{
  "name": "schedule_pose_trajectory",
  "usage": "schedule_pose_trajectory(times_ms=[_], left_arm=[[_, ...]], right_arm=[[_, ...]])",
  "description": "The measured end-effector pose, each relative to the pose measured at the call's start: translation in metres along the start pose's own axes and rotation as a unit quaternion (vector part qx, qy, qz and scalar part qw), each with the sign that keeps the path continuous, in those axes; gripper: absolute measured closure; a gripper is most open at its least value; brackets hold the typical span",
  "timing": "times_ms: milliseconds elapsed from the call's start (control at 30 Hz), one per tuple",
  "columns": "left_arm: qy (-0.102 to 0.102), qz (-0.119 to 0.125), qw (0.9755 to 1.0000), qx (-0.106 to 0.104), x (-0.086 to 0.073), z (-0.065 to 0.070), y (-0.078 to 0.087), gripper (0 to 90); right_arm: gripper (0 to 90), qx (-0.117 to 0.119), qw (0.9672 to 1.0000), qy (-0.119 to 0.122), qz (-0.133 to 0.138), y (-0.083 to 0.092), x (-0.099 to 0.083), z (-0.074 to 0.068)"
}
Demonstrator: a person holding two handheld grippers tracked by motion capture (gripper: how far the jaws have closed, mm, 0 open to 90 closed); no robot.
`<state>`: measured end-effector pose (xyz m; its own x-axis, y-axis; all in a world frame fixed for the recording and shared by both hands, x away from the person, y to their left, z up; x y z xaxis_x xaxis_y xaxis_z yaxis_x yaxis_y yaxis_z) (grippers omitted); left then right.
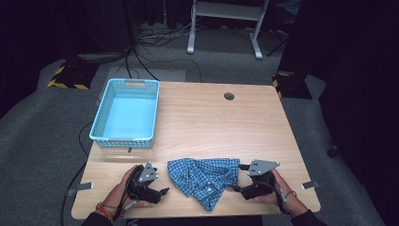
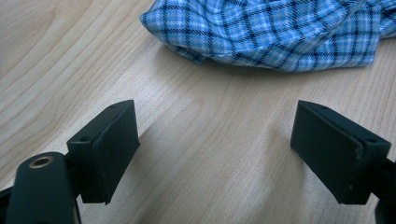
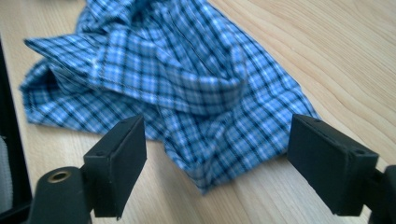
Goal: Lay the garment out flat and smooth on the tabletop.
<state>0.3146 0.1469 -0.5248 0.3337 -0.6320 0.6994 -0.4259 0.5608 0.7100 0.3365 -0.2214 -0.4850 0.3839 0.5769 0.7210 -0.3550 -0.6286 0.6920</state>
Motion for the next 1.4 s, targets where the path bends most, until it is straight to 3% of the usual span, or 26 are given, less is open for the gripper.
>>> schedule_pose_trajectory(times_ms=[233,867,1400], left_arm=[[0.000,0.000,1.0000,0.000,0.000,0.000,0.000,15.1],[0.000,0.000,1.0000,0.000,0.000,0.000,0.000,15.1],[0.000,0.000,1.0000,0.000,0.000,0.000,0.000,15.0]], right_arm=[[20.4,0.005,0.9999,0.014,-0.002,-0.005,0.008,-0.006],[22.7,0.007,0.9997,0.021,0.002,-0.014,0.023,-0.009],[31.9,0.010,0.9993,0.033,-0.011,-0.034,0.037,-0.008]])
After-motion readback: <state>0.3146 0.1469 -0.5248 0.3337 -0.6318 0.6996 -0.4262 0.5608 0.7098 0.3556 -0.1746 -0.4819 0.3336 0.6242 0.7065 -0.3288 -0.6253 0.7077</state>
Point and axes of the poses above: each handheld gripper's, and its own axes: y roughly backward along the jaws, x roughly out of its top, z roughly to its right, the point moved 3 cm from there along -y, roughly forward along the jaws, and after that the axes turned 7 degrees about -y, right-handed, at the moved point
